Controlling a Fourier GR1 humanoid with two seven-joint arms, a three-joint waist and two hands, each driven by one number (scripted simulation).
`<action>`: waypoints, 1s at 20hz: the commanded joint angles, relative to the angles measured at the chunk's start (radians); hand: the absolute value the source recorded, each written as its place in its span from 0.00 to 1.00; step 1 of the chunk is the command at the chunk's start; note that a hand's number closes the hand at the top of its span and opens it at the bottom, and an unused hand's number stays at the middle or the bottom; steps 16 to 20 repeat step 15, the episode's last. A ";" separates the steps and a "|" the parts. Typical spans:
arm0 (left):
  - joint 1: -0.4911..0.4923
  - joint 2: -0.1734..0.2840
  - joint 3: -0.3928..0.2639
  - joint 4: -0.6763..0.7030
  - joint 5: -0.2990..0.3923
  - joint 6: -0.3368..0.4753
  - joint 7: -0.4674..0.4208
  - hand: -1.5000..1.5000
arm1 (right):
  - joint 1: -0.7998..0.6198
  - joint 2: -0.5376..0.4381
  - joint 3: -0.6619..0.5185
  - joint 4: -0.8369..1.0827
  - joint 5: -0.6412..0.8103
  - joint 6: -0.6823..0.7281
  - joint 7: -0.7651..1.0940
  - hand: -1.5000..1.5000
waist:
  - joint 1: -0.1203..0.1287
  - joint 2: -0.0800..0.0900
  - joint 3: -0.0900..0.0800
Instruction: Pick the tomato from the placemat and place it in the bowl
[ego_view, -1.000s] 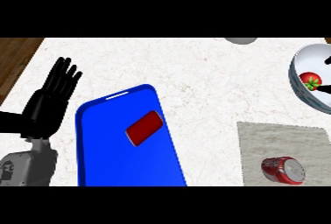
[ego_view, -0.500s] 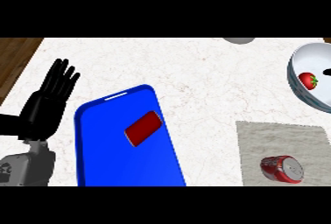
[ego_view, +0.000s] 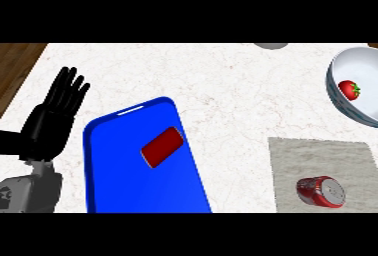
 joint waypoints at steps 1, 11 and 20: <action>0.005 0.011 0.012 0.010 0.000 -0.006 -0.007 0.50 | 0.041 -0.066 -0.042 0.017 -0.038 0.041 0.008 0.00 | -0.003 0.000 0.000; 0.000 0.015 0.031 0.013 0.004 0.004 -0.012 0.50 | 0.237 -0.175 -0.074 0.038 -0.068 0.245 -0.098 0.00 | -0.030 -0.002 0.005; 0.035 0.013 0.023 -0.015 0.018 -0.018 -0.011 0.50 | 0.288 -0.210 -0.077 0.038 -0.069 0.282 -0.111 0.00 | -0.018 -0.005 0.006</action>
